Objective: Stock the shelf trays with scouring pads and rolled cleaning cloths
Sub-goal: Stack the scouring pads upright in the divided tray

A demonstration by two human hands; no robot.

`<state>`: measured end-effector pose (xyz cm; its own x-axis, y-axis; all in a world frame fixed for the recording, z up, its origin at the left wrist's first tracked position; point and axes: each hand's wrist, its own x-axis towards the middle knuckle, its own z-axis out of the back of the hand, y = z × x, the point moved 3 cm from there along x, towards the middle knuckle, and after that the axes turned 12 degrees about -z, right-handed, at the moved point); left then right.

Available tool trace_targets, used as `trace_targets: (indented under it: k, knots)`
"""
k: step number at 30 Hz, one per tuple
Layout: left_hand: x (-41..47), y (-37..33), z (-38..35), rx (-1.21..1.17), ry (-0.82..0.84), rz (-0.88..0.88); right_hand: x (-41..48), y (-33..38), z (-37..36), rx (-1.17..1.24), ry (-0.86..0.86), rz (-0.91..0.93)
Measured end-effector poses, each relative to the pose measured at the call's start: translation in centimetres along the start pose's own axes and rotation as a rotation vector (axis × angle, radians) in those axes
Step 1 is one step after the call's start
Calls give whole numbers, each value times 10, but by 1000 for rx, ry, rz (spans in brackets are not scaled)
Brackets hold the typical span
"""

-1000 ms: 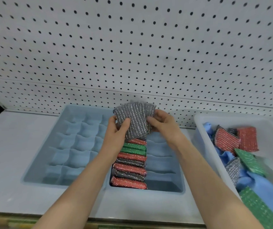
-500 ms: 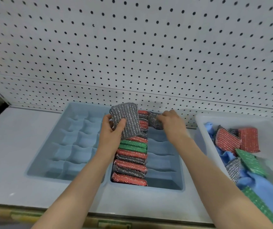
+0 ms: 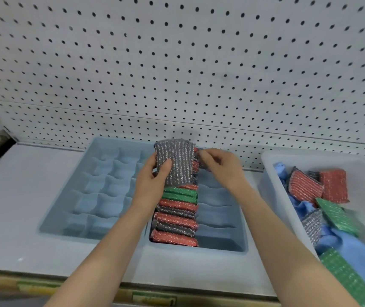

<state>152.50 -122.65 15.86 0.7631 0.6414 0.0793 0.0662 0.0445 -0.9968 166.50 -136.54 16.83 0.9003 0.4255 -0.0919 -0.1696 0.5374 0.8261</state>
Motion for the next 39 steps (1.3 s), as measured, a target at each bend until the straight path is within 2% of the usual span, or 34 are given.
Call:
trace_targets:
  k: [1,3,5,6,9,11,14,19,26,33,35,36,38,39]
  knots:
    - [0,0,-3,-3,7,-6,-10,7,-3,190,138,-49]
    - [-1,1,-8,-19,-3,-3,-24,13,-9,342,311,-91]
    - [-3,2,-11,4,-9,-8,-31,10,-7,370,321,-122]
    - [-3,3,-11,23,-14,-16,-31,7,-2,367,257,-134]
    - [-4,5,-6,32,-58,-2,-22,-8,32,55,-124,-74]
    - [-4,7,0,39,-77,14,-20,-14,54,-158,-295,-5]
    - [-6,9,5,41,-80,3,-16,-22,63,-313,-283,62]
    - [-11,6,7,57,-81,4,-14,-24,39,-502,-248,165]
    - [-12,3,13,32,-92,-3,2,-43,-2,-775,-204,184]
    - [-14,2,16,43,-77,0,2,-40,-4,-633,-277,190]
    - [-14,2,14,40,-65,2,-7,-25,2,-415,-305,186]
    - [-14,2,12,33,-60,0,-12,-14,5,-235,-236,122]
    - [-15,-1,4,8,-46,-13,-27,5,1,104,64,-43]
    - [-15,-2,-1,0,-39,-24,-34,11,-4,199,193,-82]
